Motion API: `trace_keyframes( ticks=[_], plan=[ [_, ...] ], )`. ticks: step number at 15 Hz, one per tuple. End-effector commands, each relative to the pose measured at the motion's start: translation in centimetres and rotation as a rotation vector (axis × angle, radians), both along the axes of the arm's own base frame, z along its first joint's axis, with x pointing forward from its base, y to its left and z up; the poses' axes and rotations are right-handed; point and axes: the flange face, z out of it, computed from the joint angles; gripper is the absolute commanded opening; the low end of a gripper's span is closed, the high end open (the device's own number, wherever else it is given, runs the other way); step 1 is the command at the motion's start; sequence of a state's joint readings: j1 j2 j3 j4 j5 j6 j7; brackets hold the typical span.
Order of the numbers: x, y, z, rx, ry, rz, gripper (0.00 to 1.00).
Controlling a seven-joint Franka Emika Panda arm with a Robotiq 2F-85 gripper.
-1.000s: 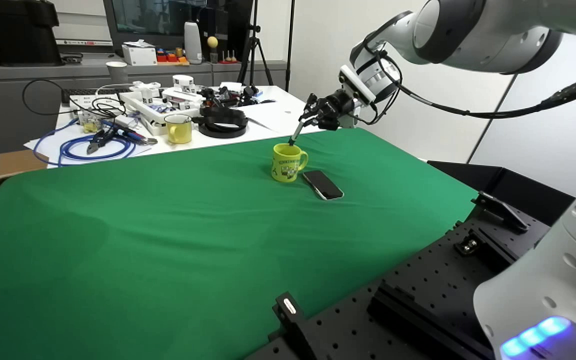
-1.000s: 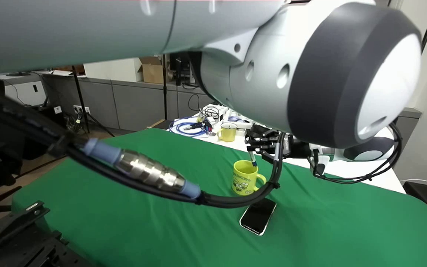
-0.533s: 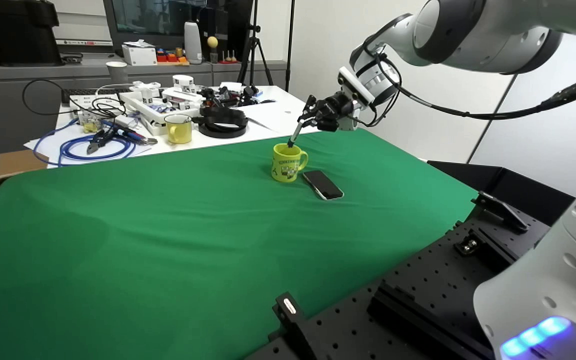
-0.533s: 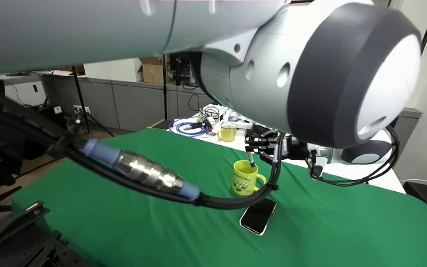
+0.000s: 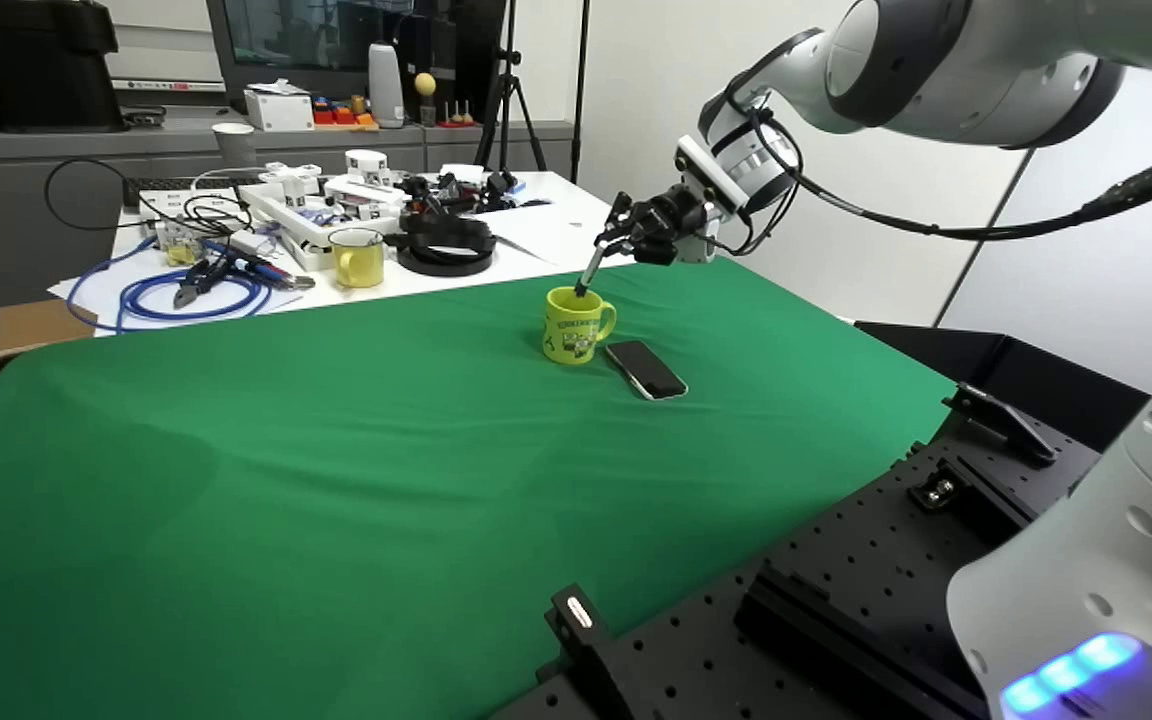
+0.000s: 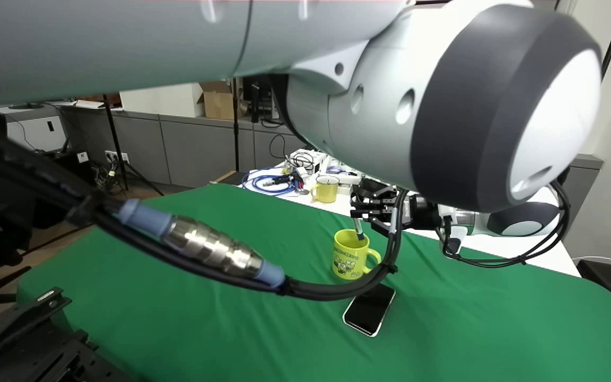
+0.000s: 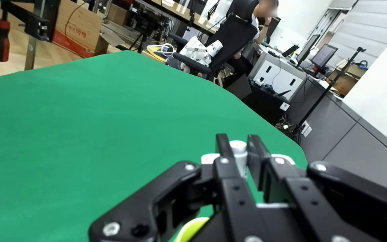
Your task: Put the marker into the mug.
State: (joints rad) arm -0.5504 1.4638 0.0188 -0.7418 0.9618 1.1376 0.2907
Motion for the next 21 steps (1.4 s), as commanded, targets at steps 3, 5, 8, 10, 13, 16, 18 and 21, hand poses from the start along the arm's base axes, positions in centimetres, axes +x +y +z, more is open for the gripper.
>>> trace_keyframes(
  ticks=[3,5,8,10,13,16,18,21],
  plan=[
    [0.0,0.2,-0.7,0.002,0.016,-0.020,0.04],
    [0.0,0.2,-0.8,0.001,0.021,-0.029,0.04],
    [0.0,0.0,-0.5,0.001,0.022,-0.031,0.43],
    [0.0,-0.3,0.5,-0.007,0.001,-0.018,0.48],
    [-0.7,-1.3,3.9,0.002,-0.062,0.023,0.68],
    [-2.5,-2.9,8.1,0.036,-0.160,0.074,0.88],
    [-4.0,-4.3,10.5,0.039,-0.197,0.088,0.99],
    [-3.1,-4.6,10.0,0.033,-0.202,0.080,0.98]
  ],
)
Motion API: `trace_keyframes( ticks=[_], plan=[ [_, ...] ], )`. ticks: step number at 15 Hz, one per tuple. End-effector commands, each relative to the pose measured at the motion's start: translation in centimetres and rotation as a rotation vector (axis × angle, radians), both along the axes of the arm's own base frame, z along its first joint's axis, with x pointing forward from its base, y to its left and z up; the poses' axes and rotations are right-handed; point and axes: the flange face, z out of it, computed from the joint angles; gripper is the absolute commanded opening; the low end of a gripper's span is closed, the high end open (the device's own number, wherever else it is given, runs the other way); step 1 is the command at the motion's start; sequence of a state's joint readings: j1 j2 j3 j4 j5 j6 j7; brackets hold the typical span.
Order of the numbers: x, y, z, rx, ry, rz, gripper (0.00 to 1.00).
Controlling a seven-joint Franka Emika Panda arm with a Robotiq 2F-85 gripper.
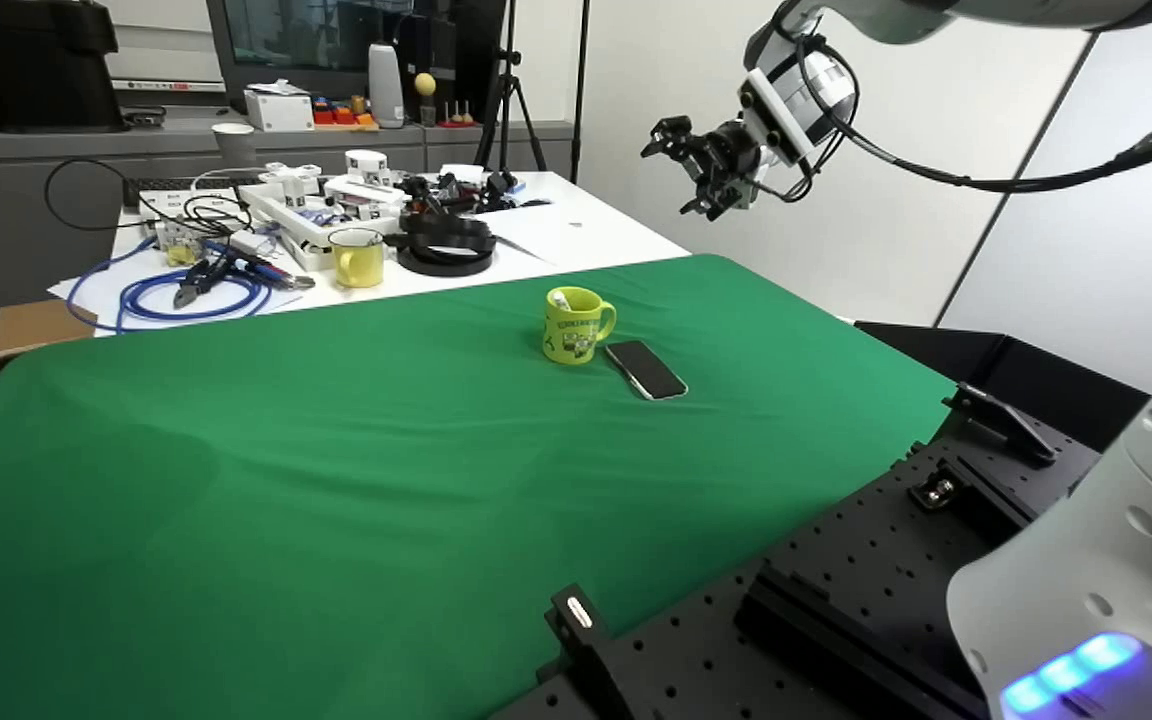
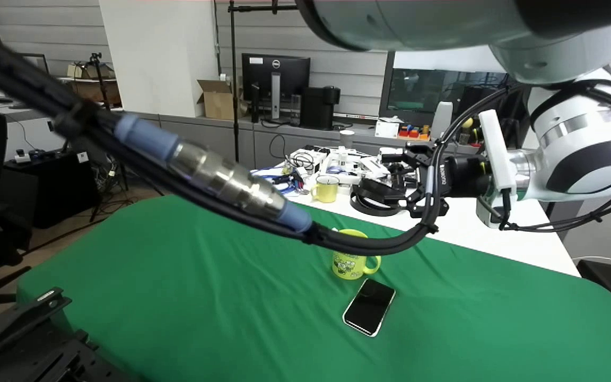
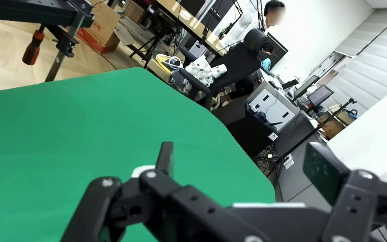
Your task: Put the marker into the mug.
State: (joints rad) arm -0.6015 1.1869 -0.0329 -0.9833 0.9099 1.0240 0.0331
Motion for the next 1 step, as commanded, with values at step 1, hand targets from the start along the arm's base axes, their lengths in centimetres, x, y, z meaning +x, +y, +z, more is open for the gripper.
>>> trace_keyframes(
  ticks=[1],
  plan=[
    [-0.28,-0.19,0.35,-0.001,-0.002,-0.001,1.00]
  ],
)
